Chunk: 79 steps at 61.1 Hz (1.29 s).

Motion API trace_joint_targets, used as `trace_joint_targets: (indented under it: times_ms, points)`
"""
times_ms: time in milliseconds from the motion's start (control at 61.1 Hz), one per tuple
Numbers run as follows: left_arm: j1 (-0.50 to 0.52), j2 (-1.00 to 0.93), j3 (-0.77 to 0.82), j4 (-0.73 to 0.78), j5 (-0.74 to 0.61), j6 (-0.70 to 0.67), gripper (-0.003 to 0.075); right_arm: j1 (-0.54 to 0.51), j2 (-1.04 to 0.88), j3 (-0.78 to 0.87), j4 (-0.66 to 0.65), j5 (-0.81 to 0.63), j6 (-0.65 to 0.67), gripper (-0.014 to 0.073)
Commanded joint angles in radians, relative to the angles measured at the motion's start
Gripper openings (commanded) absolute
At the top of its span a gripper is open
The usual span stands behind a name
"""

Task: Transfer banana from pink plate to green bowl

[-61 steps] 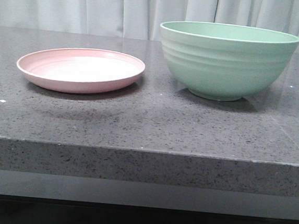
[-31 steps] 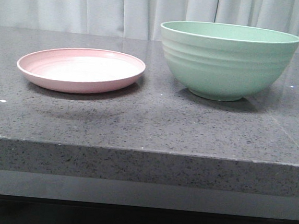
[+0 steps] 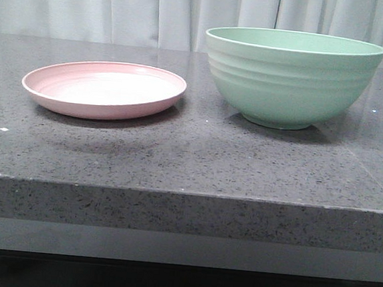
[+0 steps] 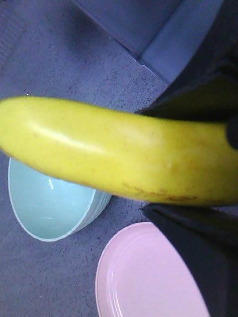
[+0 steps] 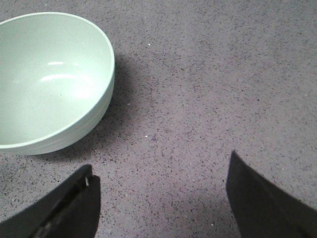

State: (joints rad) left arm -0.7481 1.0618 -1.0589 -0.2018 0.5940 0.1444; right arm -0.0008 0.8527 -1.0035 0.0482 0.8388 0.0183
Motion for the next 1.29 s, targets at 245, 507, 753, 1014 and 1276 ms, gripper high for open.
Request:
trace_joint_targets:
  times_ms: [245,507,753,1014,1276]
  points:
    - [-0.008,-0.023,-0.029,-0.020,-0.084,0.000,0.0207,-0.003,0.175,-0.196,0.364,0.077,-0.344,0.0549]
    - [-0.008,-0.023,-0.029,-0.020,-0.084,0.000,0.0207,-0.003,0.226,-0.226,0.823,0.213,-0.739,0.0549]
    - [-0.008,-0.023,-0.029,-0.020,-0.084,0.000,0.0207,0.071,0.261,-0.244,1.000,0.254,-0.872,0.0549]
    - [-0.008,-0.023,-0.029,-0.020,-0.085,0.000,0.0207,0.180,0.360,-0.339,1.005,0.284,-0.830,0.0549]
    - [-0.008,-0.023,-0.029,-0.020,-0.087,0.000,0.0207,0.206,0.431,-0.399,1.075,0.332,-0.810,0.0549]
